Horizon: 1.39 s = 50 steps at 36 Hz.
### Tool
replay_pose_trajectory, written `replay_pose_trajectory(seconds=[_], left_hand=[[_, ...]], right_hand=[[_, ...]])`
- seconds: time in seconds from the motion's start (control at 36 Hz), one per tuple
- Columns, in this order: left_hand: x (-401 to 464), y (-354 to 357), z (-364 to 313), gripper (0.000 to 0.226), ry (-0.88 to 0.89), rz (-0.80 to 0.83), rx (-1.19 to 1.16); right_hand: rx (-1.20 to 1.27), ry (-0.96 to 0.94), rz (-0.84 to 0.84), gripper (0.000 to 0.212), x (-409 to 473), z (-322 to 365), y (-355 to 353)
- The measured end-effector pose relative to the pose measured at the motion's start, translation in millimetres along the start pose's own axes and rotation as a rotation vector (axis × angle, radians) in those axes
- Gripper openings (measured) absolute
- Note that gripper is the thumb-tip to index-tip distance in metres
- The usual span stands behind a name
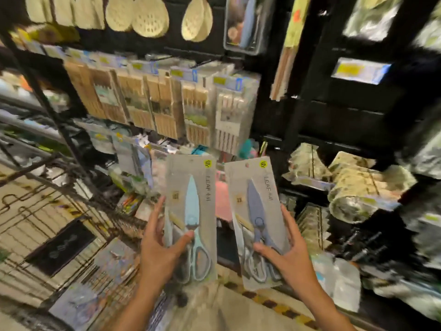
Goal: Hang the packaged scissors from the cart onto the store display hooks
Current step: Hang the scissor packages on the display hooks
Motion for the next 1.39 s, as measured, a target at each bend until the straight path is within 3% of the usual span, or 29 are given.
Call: replay_pose_trajectory(seconds=[0.33, 0.61, 0.81, 1.39], left_hand=[[-36, 229, -77, 0.093, 0.084, 0.221, -0.166], [-71, 366, -146, 0.096, 0.194, 0.351, -0.207], [-66, 418, -168, 0.094, 0.228, 0.438, -0.185], [20, 483, -163, 0.096, 0.314, 0.443, -0.19]], right_hand=[[0.024, -0.057, -0.273, 0.1, -47, -12, -238], [0.03, -0.111, -0.403, 0.103, -76, -23, -376], [0.083, -0.137, -0.46, 0.1, -68, -18, -423], [0.053, -0.186, -0.584, 0.098, 22, 14, -468]])
Point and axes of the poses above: each hand's wrist, its own x-axis towards the middle knuckle, its own y-axis out of the palm, z = x × y, the point moved 3 cm from there along x, towards the middle knuckle, and after that the axes turned 12 degrees about y, right-handed, at the moved point
